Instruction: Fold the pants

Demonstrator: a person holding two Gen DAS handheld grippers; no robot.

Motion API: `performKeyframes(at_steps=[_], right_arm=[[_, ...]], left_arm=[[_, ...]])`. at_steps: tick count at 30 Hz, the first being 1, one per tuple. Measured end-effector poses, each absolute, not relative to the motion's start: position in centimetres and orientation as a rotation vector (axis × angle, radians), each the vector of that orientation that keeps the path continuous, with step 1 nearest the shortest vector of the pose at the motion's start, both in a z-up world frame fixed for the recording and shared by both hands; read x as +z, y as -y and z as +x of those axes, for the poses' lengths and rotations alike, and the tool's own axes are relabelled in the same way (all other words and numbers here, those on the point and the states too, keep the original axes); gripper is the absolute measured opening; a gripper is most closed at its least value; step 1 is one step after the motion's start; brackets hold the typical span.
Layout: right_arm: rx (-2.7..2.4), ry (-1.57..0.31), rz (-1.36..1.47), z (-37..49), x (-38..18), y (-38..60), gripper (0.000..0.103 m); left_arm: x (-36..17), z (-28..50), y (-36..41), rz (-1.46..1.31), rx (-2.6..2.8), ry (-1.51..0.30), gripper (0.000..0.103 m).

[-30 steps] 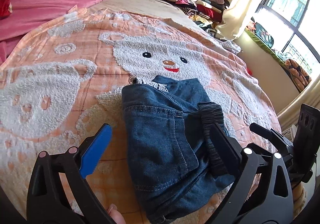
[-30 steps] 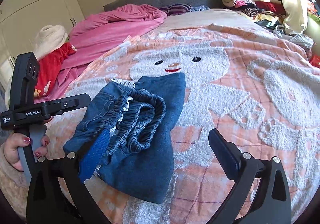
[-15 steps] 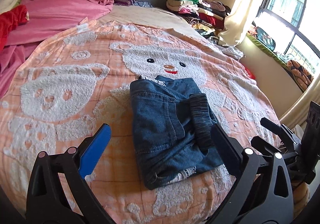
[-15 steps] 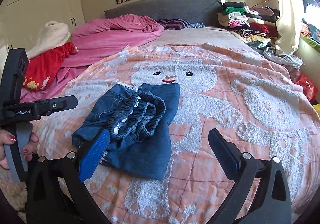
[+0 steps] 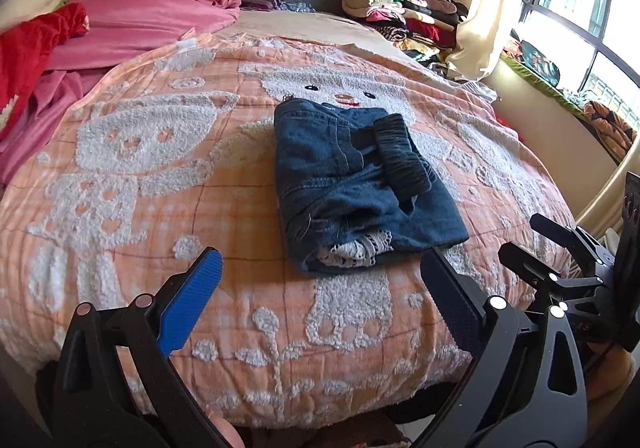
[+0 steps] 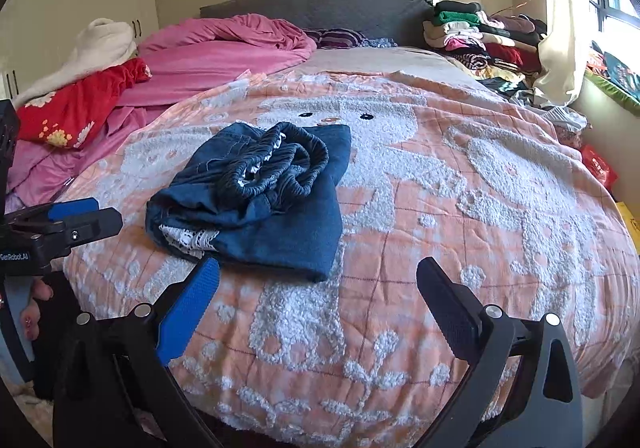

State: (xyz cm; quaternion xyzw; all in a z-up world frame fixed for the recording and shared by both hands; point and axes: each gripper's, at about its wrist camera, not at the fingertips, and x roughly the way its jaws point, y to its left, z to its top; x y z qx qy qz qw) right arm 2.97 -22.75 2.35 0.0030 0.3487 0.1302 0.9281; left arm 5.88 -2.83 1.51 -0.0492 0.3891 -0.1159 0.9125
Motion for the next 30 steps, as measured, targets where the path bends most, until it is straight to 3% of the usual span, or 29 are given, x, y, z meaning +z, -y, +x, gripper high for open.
performKeyframes(at_steps=[30], right_arm=[[0.257,-0.732,0.005,0.9,2.8,22.1,0.098]], left_arm=[[0.6,4.0,2.4,-0.120,-0.234,-0.839,0.093]])
